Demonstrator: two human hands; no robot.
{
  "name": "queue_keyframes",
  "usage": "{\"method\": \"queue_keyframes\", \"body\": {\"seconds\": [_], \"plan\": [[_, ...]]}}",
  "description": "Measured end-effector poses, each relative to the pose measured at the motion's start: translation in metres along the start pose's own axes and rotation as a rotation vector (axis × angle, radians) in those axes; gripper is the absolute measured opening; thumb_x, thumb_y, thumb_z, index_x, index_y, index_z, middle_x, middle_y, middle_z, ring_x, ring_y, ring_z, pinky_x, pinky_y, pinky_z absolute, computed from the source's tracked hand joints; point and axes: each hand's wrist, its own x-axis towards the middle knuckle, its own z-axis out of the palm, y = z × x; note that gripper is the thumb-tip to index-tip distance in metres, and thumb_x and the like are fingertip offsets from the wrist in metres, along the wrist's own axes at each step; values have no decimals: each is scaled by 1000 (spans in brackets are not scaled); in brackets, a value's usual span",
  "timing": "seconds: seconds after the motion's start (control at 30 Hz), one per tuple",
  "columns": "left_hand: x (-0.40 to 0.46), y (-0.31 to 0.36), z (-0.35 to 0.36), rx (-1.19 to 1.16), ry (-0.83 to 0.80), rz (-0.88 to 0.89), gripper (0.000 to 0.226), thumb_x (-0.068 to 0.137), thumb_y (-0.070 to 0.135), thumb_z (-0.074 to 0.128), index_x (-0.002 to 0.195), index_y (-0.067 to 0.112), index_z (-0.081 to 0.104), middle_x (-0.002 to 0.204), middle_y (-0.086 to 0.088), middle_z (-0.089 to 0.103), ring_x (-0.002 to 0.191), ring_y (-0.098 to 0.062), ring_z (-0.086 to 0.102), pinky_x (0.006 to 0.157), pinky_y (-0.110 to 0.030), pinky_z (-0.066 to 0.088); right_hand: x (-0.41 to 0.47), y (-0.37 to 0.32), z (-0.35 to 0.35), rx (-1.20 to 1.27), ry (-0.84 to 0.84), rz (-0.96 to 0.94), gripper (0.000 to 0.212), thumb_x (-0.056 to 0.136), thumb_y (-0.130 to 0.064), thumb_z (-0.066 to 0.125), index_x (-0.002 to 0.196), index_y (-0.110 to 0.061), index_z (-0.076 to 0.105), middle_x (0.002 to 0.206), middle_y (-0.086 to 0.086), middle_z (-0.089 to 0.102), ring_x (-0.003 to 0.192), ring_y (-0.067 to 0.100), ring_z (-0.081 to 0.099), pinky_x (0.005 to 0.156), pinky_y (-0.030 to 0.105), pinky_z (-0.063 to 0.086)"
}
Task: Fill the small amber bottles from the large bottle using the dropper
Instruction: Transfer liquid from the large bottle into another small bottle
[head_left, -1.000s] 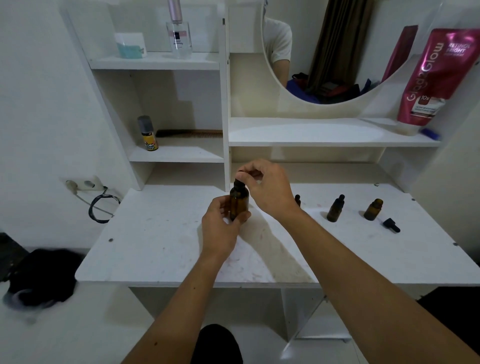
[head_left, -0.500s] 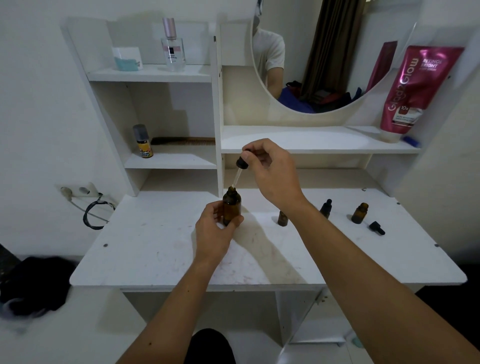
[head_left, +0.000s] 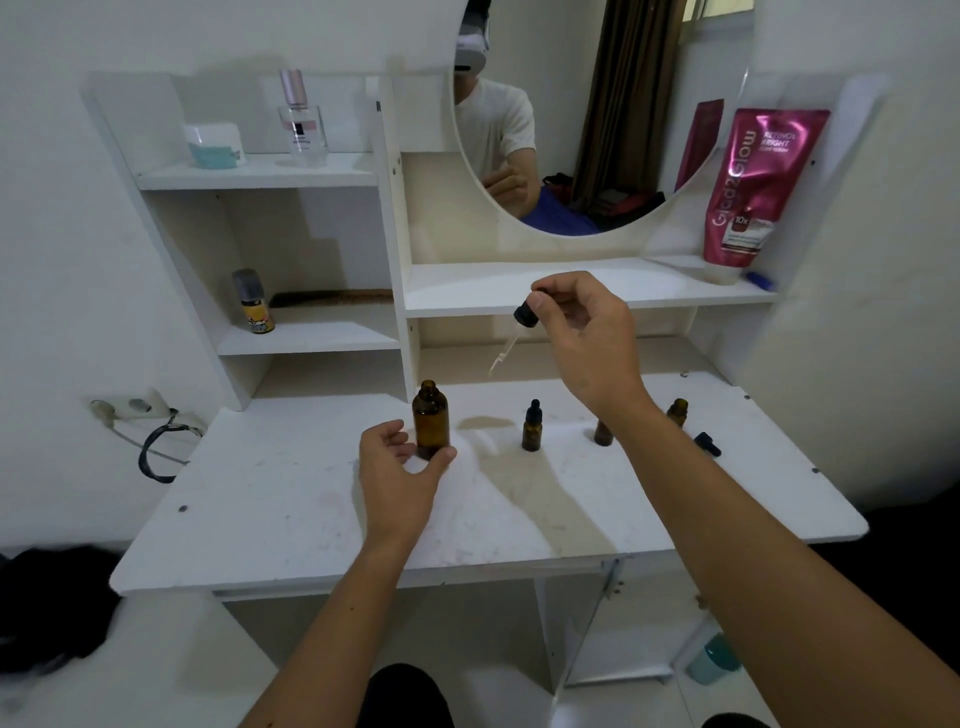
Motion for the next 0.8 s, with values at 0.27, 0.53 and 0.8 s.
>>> {"method": "queue_keyframes", "body": {"seconds": [0.27, 0.53, 0.8], "plan": [[-43, 17, 41, -52, -142, 50, 52, 77, 33, 91, 116, 23, 59, 106, 6, 67, 94, -11, 66, 77, -15, 54, -16, 32, -70, -93, 73, 45, 12, 100, -18, 70, 110, -14, 73, 98, -9, 74, 91, 2, 69, 87, 12, 52], [-89, 47, 134, -116, -486, 108, 63, 78, 37, 91, 131, 26, 60, 122, 13, 67, 112, -3, 64, 97, -18, 54, -22, 55, -134, -161, 176, 107, 12, 100, -23, 70, 112, -21, 72, 100, -11, 75, 94, 0, 71, 89, 14, 54], [-90, 59, 201, 9, -613, 226, 67, 89, 37, 81, 147, 23, 50, 147, 9, 55, 134, -5, 51, 113, -28, 44, -28, 95, -173, -192, 240, 173, 10, 101, -22, 68, 110, -19, 71, 98, -4, 79, 94, 11, 75, 90, 22, 56]]}}
